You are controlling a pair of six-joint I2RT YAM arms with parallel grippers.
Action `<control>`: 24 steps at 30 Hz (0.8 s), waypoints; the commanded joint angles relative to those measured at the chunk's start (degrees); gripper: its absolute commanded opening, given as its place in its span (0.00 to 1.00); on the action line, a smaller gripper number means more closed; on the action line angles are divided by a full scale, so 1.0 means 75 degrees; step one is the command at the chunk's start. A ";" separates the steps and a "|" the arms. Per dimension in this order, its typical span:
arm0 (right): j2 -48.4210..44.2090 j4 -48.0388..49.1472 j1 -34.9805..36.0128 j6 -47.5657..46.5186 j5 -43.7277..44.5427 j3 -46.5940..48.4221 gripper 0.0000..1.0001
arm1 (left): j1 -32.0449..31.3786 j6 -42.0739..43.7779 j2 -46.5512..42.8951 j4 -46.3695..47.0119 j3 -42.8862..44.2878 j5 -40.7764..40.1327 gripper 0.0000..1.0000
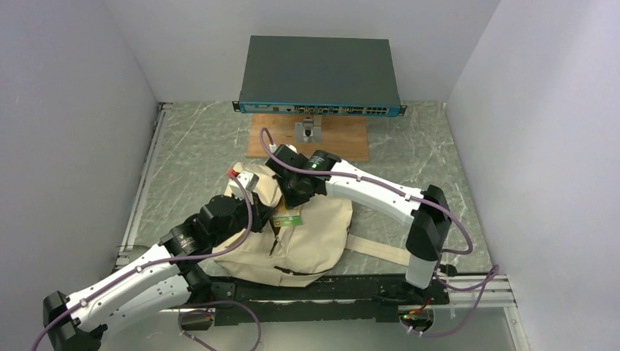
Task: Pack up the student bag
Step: Place the stationery in the student bag.
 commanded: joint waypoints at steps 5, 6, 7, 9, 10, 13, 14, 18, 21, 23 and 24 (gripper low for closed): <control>-0.0931 0.2673 -0.0100 0.1863 0.2053 -0.1189 0.00 | -0.0250 -0.0207 -0.0402 0.1350 0.0153 0.1370 0.00; -0.0924 0.2779 -0.0071 0.1893 0.1840 -0.1205 0.00 | -0.0251 -0.0212 -0.0396 0.1358 0.0153 0.1363 0.00; -0.0905 0.2923 -0.0033 0.1842 0.1494 -0.1203 0.01 | -0.0251 -0.0221 -0.0391 0.1314 0.0167 0.1276 0.00; -0.0971 0.3276 0.0004 0.1771 0.0346 -0.1286 0.22 | -0.0244 -0.0266 -0.0353 0.1061 0.0244 0.1017 0.00; -0.1020 0.3150 -0.0010 0.1889 -0.0145 -0.1256 0.39 | -0.0246 -0.0206 -0.0421 0.0997 0.0239 0.0897 0.00; -0.1841 0.3695 -0.0195 0.1270 -0.1981 -0.2131 0.58 | -0.0250 -0.0252 -0.0750 0.0770 0.0217 0.0346 0.00; -0.2182 0.4020 -0.0281 0.1205 -0.2327 -0.2579 0.66 | -0.0239 -0.0262 -0.0818 0.0728 0.0197 0.0238 0.00; -0.3051 0.4917 -0.1243 0.1419 -0.3973 -0.3918 0.74 | -0.0246 -0.0338 -0.0846 0.0858 0.0095 0.0151 0.00; -0.3705 0.5373 -0.1766 0.1775 -0.3788 -0.4887 0.58 | -0.0251 -0.0331 -0.0707 0.0900 0.0167 0.0254 0.00; -0.3790 0.5579 -0.1905 0.1934 -0.3766 -0.5117 0.49 | -0.0254 -0.0327 -0.0636 0.0928 0.0210 0.0307 0.00; -0.3709 0.5639 -0.1921 0.1965 -0.3751 -0.5127 0.43 | -0.0244 -0.0331 -0.0607 0.0970 0.0217 0.0338 0.00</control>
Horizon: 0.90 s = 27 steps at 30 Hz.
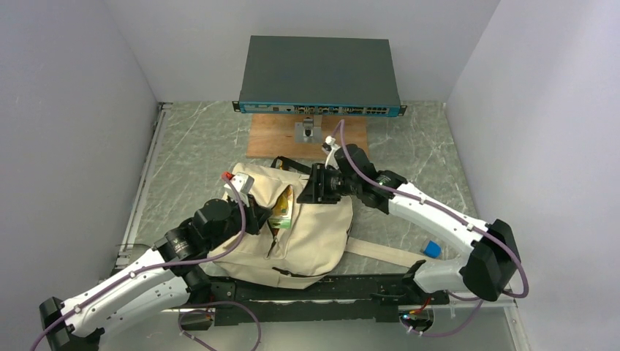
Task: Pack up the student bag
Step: Place the stationery in the student bag.
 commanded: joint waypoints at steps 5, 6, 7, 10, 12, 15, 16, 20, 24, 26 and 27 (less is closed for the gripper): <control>0.0913 0.1518 0.0011 0.0581 -0.0615 -0.0076 0.24 | -0.0144 -0.0280 0.0030 0.1240 0.0349 0.0715 0.00; 0.1130 0.1597 0.0129 0.0565 -0.0585 0.0124 0.24 | -0.0137 -0.0283 0.0043 0.1250 0.0357 0.0734 0.00; 0.1406 0.1607 0.0269 0.0507 -0.0591 0.0406 0.24 | -0.0141 -0.0281 0.0041 0.1264 0.0354 0.0773 0.00; 0.2109 0.1543 0.0617 0.0576 -0.0816 0.1175 0.23 | -0.0144 -0.0302 -0.0017 0.1171 0.0347 0.0742 0.00; 0.2152 0.1847 0.0643 0.0640 -0.1164 0.1227 0.22 | -0.0142 -0.0208 -0.0259 0.1156 0.0293 0.0567 0.00; 0.1599 0.2083 0.0517 0.0582 -0.1382 0.0797 0.27 | -0.0142 -0.0159 -0.0335 0.1068 0.0313 0.0514 0.00; 0.1351 0.1805 0.0324 0.0527 -0.1328 0.0642 0.27 | -0.0138 -0.0154 -0.0294 0.1083 0.0313 0.0550 0.00; -0.0338 -0.0700 -0.0533 -0.0240 0.0516 -0.0012 0.39 | -0.0145 -0.0202 -0.0118 0.1264 0.0238 0.0703 0.00; -0.1762 -0.3281 -0.1306 -0.0225 0.3615 -0.0370 0.75 | -0.0148 -0.0161 -0.0014 0.1336 0.0188 0.0729 0.00; -0.2083 -0.3895 -0.2410 0.0195 0.4493 -0.0994 0.90 | -0.0142 -0.0068 0.0041 0.1341 0.0211 0.0797 0.00; -0.2176 -0.4047 -0.3159 0.0417 0.4740 -0.1332 0.96 | -0.0137 -0.0034 0.0062 0.1328 0.0224 0.0836 0.00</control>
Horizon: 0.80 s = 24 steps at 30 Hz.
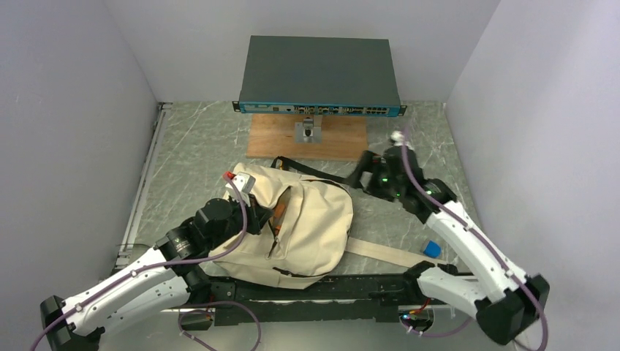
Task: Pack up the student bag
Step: Move the stationery to the center of the board.
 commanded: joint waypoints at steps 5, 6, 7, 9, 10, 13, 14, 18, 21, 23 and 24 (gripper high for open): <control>-0.0575 -0.2689 -0.5103 0.1812 0.3176 -0.2366 1.00 | -0.0138 0.0204 0.0111 0.1100 0.0390 0.0998 0.00; -0.0610 -0.2748 -0.5800 0.1867 0.3198 -0.2494 1.00 | -0.0138 0.0219 0.0127 0.1069 0.0405 0.1024 0.00; -0.0677 -0.2775 -0.6176 0.1901 0.3294 -0.2585 1.00 | -0.0134 0.0240 0.0139 0.1064 0.0427 0.1029 0.00; -0.0938 -0.2850 -0.6671 0.1984 0.3401 -0.2601 1.00 | -0.0147 0.0270 0.0135 0.1046 0.0458 0.1030 0.00; -0.1087 -0.2829 -0.6962 0.1984 0.3321 -0.2619 1.00 | -0.0135 0.0273 0.0122 0.1031 0.0475 0.1100 0.00; -0.1377 -0.2727 -0.7618 0.1907 0.3314 -0.2703 1.00 | -0.0133 0.0261 0.0073 0.1037 0.0478 0.1162 0.00; -0.1378 -0.2815 -0.7807 0.1889 0.3309 -0.2668 1.00 | -0.0134 0.0270 0.0068 0.1039 0.0494 0.1142 0.00; -0.1266 -0.2798 -0.8314 0.1810 0.3170 -0.2627 1.00 | -0.0138 0.0390 0.0090 0.0963 0.0641 0.1124 0.00; -0.1015 -0.2904 -0.8448 0.1926 0.2754 -0.2652 1.00 | -0.0138 0.0413 0.0074 0.0914 0.0747 0.1121 0.00; -0.1074 -0.2575 -0.8477 0.1938 0.2478 -0.2900 1.00 | -0.0139 0.0397 0.0021 0.0917 0.0770 0.1121 0.00; -0.1055 -0.2508 -0.8477 0.1978 0.2353 -0.3013 1.00 | -0.0129 0.0410 -0.0016 0.0938 0.0770 0.1120 0.00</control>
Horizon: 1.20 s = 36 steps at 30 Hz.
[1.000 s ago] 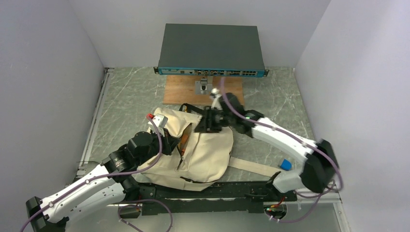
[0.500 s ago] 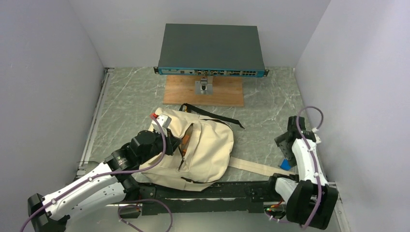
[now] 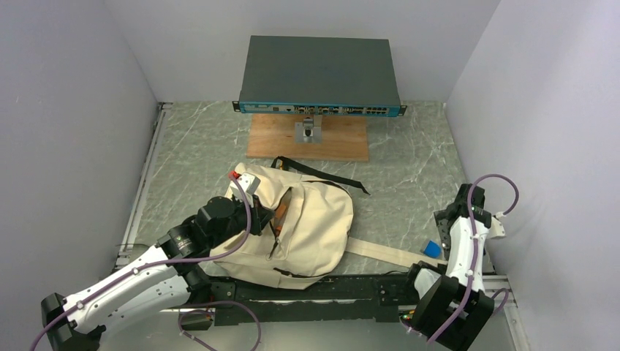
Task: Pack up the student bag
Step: Move the stationery to the center of the board.
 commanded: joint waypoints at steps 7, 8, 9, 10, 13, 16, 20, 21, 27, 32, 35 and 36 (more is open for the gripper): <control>-0.0305 0.0841 -0.0107 0.0004 -0.0890 -0.0984 1.00 | -0.0140 0.0409 -0.0188 0.0492 0.1145 0.0483 0.00; -0.0359 0.1022 -0.0111 -0.0078 -0.1005 -0.1049 1.00 | -0.0138 0.0430 -0.0207 0.0456 0.1165 0.0457 0.00; -0.0316 0.1258 -0.0102 -0.0167 -0.1104 -0.1163 1.00 | -0.0142 0.0430 -0.0226 0.0456 0.1160 0.0433 0.00; -0.0245 0.1342 -0.0110 -0.0222 -0.1209 -0.1241 0.99 | -0.0142 0.0425 -0.0255 0.0465 0.1139 0.0436 0.00; 0.0095 0.1810 -0.0102 -0.0467 -0.1613 -0.1342 0.97 | -0.0136 0.0413 -0.0322 0.0408 0.1117 0.0297 0.00; -0.0049 0.2651 0.0019 -0.0821 -0.2055 -0.1609 0.80 | -0.0132 0.0436 -0.0362 0.0323 0.1160 0.0186 0.00; 0.0669 0.3426 0.1507 -0.0780 -0.1963 -0.1428 0.69 | -0.0131 0.0360 -0.0331 0.0392 0.1097 0.0210 0.00; 0.1021 0.3462 0.2017 -0.0700 -0.1794 -0.1217 0.69 | -0.0141 0.0320 -0.0301 0.0421 0.1073 0.0222 0.00; 0.2712 0.3726 0.4204 -0.0882 -0.1324 0.0143 0.69 | -0.0132 -0.0064 -0.0191 0.0825 0.0752 0.0386 0.00; 0.3421 0.3362 0.4406 -0.1490 -0.1053 0.0726 0.81 | -0.0131 -0.0190 -0.0084 0.0889 0.0613 0.0473 0.00; 0.3479 0.3190 0.4414 -0.1768 -0.0767 0.0796 0.81 | -0.0140 -0.0197 -0.0082 0.0943 0.0502 0.0532 0.00; 0.3483 0.3047 0.4420 -0.1868 -0.0688 0.0876 0.80 | -0.0135 -0.0205 -0.0080 0.0973 0.0462 0.0533 0.00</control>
